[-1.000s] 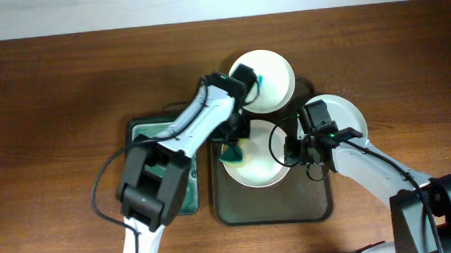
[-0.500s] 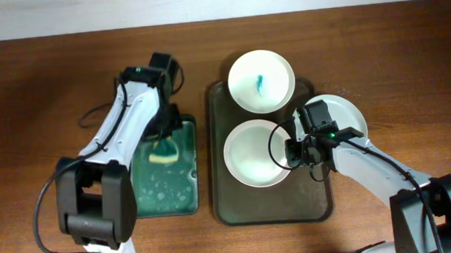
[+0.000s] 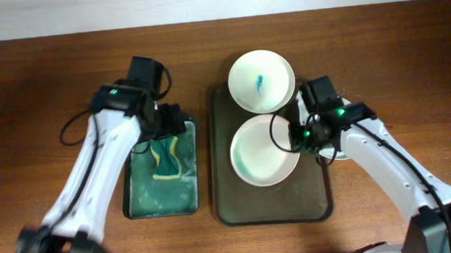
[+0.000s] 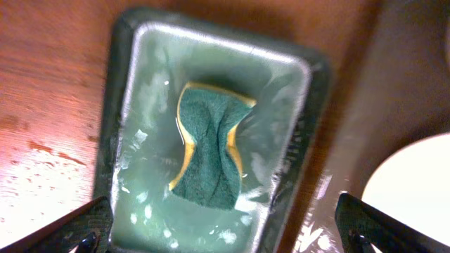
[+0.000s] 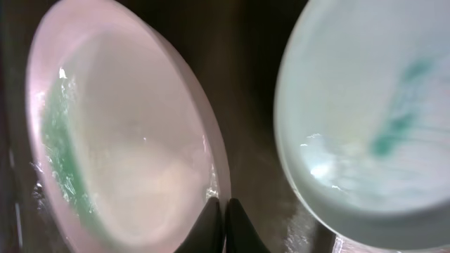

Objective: Clean dirty plates on tray and stack at the side
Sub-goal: 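Carry the cleaned plate with right gripper to the table's right side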

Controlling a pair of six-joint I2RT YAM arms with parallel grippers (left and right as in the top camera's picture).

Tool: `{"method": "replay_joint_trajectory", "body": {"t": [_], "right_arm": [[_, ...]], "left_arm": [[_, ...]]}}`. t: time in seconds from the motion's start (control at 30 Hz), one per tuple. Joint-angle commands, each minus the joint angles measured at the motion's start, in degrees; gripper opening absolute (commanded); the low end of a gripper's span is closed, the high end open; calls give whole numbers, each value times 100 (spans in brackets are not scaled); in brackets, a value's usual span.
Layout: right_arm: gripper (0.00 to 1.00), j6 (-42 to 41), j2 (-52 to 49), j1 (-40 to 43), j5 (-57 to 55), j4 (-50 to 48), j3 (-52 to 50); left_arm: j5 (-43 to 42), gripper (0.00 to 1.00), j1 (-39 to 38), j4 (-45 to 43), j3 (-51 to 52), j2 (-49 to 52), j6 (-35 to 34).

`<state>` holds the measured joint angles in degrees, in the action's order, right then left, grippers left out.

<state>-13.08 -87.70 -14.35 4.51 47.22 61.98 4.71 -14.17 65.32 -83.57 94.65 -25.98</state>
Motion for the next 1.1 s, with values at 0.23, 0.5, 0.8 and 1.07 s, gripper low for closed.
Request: {"method": "replay_joint_trajectory", "body": {"t": [0.23,0.5,0.8,1.07], "right_arm": [[4,-90,-260,-111,299,286,175],[4,-63,-1510,-111,411,-472,-221],[4,476,-1851,-96,404,-1012,-157],[4,162,-859,-396,-1126,129,761]], "left_arm": [[-39,100,9,76,-105,-752,35],[-39,99,9,76,-105,-752,37],[-39,99,9,98,-101,-752,35],[-39,99,9,138,-101,-752,35]]}}
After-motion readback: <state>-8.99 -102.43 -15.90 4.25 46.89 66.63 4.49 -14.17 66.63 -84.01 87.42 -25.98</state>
